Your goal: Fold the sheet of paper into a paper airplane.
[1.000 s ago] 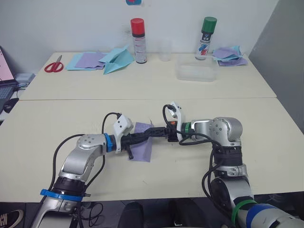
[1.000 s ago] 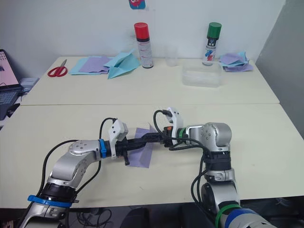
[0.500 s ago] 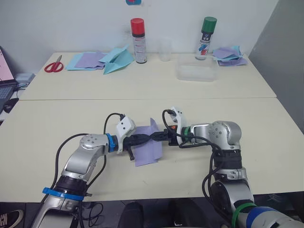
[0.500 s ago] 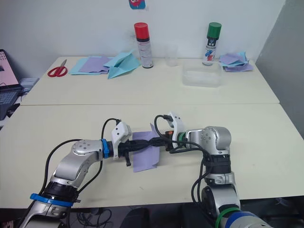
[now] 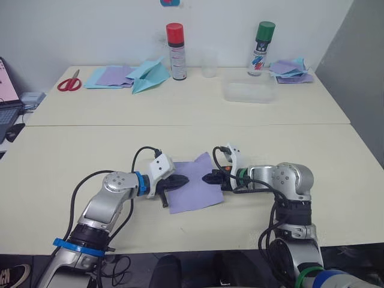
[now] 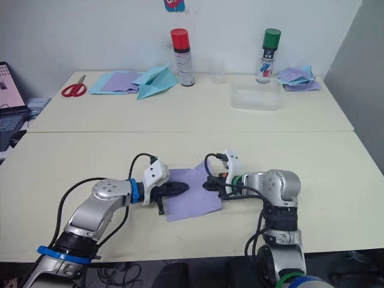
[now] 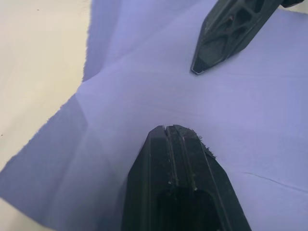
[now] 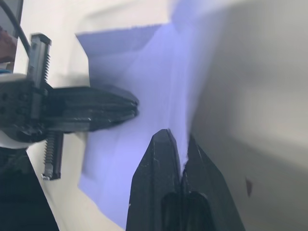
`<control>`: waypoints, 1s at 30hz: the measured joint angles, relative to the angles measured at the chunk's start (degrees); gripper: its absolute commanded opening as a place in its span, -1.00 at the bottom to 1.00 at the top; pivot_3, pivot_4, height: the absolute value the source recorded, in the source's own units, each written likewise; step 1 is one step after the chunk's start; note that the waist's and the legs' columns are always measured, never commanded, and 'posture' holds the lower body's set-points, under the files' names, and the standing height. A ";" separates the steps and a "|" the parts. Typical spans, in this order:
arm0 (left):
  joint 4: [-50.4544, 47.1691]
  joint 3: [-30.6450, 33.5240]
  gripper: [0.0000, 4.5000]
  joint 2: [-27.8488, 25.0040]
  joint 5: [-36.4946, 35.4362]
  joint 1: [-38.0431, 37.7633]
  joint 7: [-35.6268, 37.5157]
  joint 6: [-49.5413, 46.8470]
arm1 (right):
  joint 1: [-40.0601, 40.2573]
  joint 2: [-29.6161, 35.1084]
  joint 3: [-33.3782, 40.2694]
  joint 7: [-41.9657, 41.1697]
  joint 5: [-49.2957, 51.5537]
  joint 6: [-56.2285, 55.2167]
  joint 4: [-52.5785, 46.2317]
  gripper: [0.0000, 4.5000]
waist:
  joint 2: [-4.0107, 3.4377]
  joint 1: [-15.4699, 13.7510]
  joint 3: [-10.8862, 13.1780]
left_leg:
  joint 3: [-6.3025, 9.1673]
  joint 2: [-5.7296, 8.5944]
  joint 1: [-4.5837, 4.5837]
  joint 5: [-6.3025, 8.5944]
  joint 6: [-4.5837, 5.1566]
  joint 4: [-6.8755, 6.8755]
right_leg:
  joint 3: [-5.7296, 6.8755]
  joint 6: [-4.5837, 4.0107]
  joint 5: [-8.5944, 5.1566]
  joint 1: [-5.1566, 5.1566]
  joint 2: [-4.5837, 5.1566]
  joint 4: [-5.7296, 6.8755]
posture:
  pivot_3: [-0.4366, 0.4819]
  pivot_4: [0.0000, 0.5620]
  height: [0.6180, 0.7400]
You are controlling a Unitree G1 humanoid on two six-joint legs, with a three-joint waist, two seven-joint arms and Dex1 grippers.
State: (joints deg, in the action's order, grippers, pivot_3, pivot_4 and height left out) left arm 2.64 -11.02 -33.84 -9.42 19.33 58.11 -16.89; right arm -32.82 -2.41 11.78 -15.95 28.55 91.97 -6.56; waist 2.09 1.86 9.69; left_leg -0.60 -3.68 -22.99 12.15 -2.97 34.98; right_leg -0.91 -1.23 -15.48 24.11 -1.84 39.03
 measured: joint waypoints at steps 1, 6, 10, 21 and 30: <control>0.07 -0.48 -1.00 -0.31 0.59 0.26 0.13 0.22 | 0.89 0.00 0.03 0.69 1.04 0.00 -0.86 -0.99 | 0.01 -0.01 -0.01 | -0.01 0.00 0.01 0.00 0.00 0.00 | 0.00 0.00 0.00 -0.01 0.00 0.00 | -0.05 -0.47 1.00; 1.62 -3.26 -1.00 -1.83 3.23 2.79 1.26 2.44 | 4.01 0.09 0.10 4.38 6.32 -0.06 -3.56 -0.99 | -0.02 -0.02 -0.12 | -0.02 0.03 0.06 0.00 0.00 0.00 | -0.04 0.01 0.01 -0.07 0.00 -0.01 | -0.05 -0.47 1.00; 4.22 -3.96 -1.00 -0.68 3.42 4.71 1.42 3.98 | 5.28 0.22 0.42 7.88 9.76 -0.12 -4.40 -0.99 | -0.03 -0.23 -0.16 | 0.09 0.09 0.06 -0.01 0.01 0.03 | -0.02 0.03 0.02 -0.14 0.00 -0.01 | -0.05 -0.47 1.00; 3.39 -4.82 -1.00 -0.77 3.86 4.92 2.63 3.94 | 4.21 3.08 0.24 10.36 12.34 0.09 -4.27 -0.99 | -0.05 -0.23 -0.19 | 0.15 0.11 0.05 -0.01 0.01 0.11 | -0.02 0.09 0.04 -0.29 0.00 -0.12 | -0.05 -0.47 1.00; 2.52 -5.01 -1.00 -0.53 3.67 4.81 2.61 2.41 | 3.19 4.94 -0.32 8.01 10.92 0.09 -3.18 -0.99 | -0.05 -0.21 -0.18 | 0.19 0.11 0.06 -0.01 0.01 0.11 | 0.00 0.09 0.04 -0.29 0.00 -0.10 | -0.05 -0.47 1.00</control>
State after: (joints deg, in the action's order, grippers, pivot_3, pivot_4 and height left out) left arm 5.16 -16.02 -34.37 -5.75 24.14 60.72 -14.48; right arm -29.63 2.53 11.47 -7.94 39.47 92.06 -9.74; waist 2.03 1.65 9.50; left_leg -0.41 -3.57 -22.93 12.15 -2.96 35.09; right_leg -0.91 -1.13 -15.44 23.82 -1.85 38.93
